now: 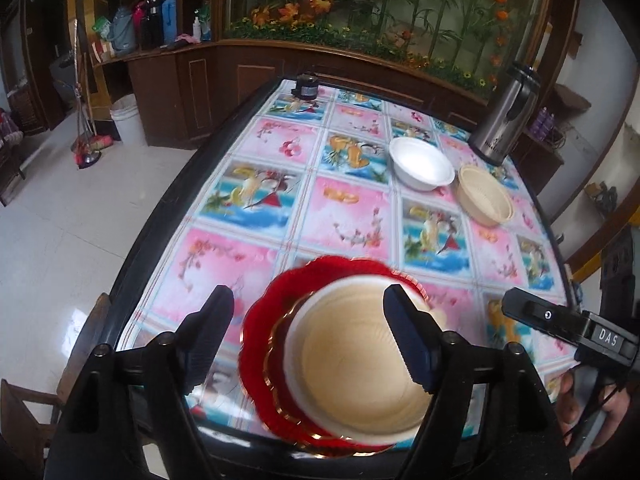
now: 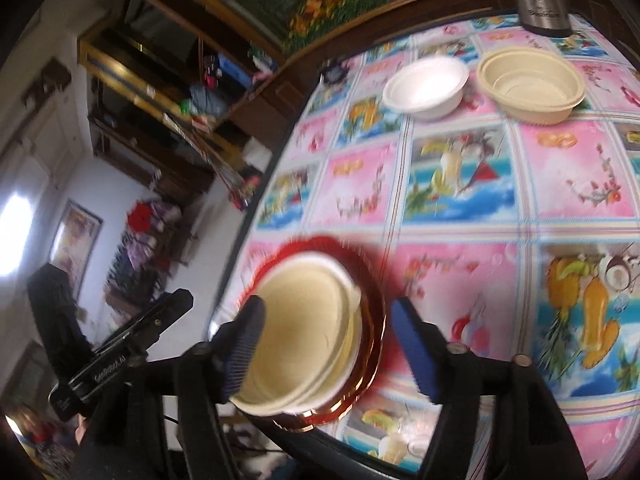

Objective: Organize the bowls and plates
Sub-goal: 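Lower the beige plate into the stack and open both grippers, then move both grippers to the small white foam bowl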

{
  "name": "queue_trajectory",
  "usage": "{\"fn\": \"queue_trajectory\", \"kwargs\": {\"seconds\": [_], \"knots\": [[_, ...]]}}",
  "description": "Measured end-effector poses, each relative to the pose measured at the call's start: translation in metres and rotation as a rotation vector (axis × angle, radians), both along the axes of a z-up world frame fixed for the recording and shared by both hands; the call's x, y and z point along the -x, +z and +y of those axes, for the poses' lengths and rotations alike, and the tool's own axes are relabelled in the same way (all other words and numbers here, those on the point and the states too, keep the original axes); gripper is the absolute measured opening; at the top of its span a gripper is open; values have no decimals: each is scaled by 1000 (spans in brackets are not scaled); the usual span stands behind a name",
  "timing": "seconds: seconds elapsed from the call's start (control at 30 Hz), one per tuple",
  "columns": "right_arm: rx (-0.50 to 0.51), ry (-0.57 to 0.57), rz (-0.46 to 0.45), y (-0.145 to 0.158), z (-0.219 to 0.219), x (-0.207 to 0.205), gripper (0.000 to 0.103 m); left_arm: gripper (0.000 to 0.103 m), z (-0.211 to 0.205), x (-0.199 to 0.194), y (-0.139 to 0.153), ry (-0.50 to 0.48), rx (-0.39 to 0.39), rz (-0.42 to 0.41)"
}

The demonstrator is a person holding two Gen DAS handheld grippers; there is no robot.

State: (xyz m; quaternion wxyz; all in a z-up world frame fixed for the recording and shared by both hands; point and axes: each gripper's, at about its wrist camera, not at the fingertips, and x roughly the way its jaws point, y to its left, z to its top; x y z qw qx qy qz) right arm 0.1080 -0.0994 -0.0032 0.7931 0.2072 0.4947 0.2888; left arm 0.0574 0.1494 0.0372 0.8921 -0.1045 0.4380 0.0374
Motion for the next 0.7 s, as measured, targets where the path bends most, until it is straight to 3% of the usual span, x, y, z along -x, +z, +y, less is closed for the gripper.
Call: {"fn": "queue_trajectory", "kwargs": {"seconds": [0.1,0.3,0.4,0.7], "knots": [[-32,-57,12,5,-17,-16,85,77,1,-34,5,-11,57,54],[-78,-119,88,-4,-40,-61,90,79,-23,-100,-5,-84,131,191],[-89,-134,131,-11,-42,-90,90,79,-39,-135,-13,-92,93,235],[-133,-217,180,-33,-47,-176,90,79,-65,-232,-40,-69,88,279]]}}
